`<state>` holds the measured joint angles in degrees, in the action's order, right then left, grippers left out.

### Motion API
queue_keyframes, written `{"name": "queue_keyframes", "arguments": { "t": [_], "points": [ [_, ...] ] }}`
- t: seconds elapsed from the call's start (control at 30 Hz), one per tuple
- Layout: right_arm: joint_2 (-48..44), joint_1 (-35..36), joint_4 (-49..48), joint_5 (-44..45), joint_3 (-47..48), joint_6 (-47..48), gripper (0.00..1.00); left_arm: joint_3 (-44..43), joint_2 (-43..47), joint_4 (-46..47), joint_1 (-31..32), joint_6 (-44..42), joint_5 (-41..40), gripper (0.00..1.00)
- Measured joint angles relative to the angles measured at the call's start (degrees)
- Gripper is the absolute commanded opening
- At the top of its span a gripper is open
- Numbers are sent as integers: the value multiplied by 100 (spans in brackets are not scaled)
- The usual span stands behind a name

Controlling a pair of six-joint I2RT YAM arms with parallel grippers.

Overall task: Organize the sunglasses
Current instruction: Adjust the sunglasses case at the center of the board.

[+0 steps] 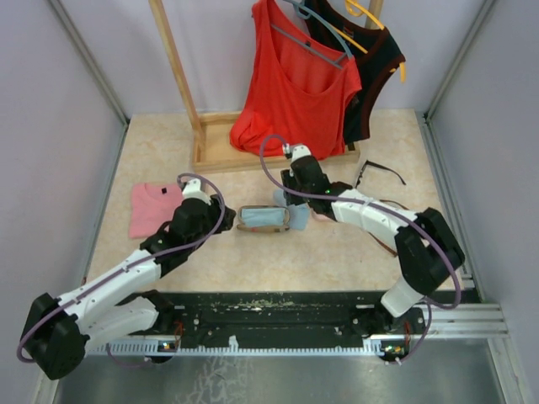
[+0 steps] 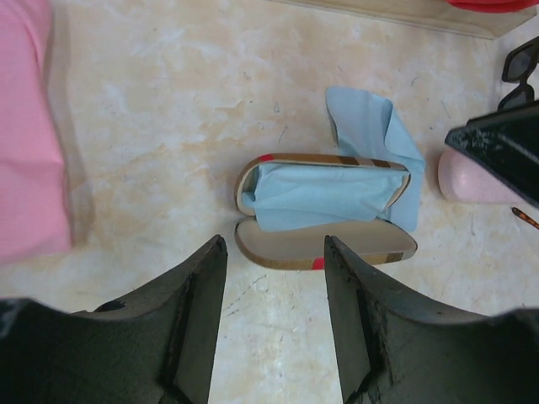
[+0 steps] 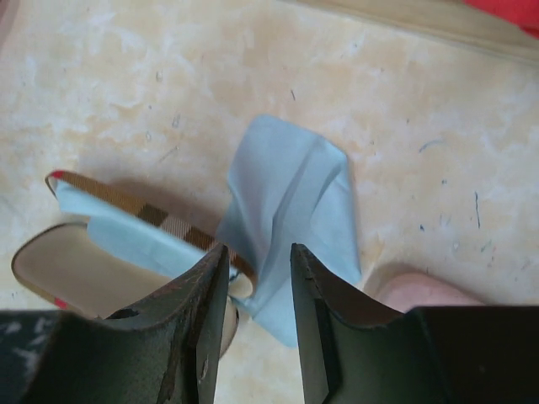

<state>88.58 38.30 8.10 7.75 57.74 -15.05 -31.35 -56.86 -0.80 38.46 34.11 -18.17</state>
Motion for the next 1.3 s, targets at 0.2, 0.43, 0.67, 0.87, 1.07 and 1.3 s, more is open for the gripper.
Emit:
{"name": "queue_keyframes", "arguments": {
  "t": [0.2,0.43,0.67,0.87,1.07,1.3],
  "points": [
    [817,-24,146,15,710,166,32,212,651,-745,0,256,-83,58],
    [1464,-24,529,-61,1043,313,31,323,1019,-1220,0,361,-149,58],
    [1554,-24,798,-201,1139,352,30,323,1040,-1355,0,358,-199,58],
    [1552,0,844,-302,1126,348,30,323,1115,-1443,0,356,-243,59],
    [1377,79,914,-315,933,319,30,323,1154,-1495,0,354,-282,59],
    [1054,313,979,-306,555,195,29,323,1200,-1515,0,343,-306,59]
  ]
}}
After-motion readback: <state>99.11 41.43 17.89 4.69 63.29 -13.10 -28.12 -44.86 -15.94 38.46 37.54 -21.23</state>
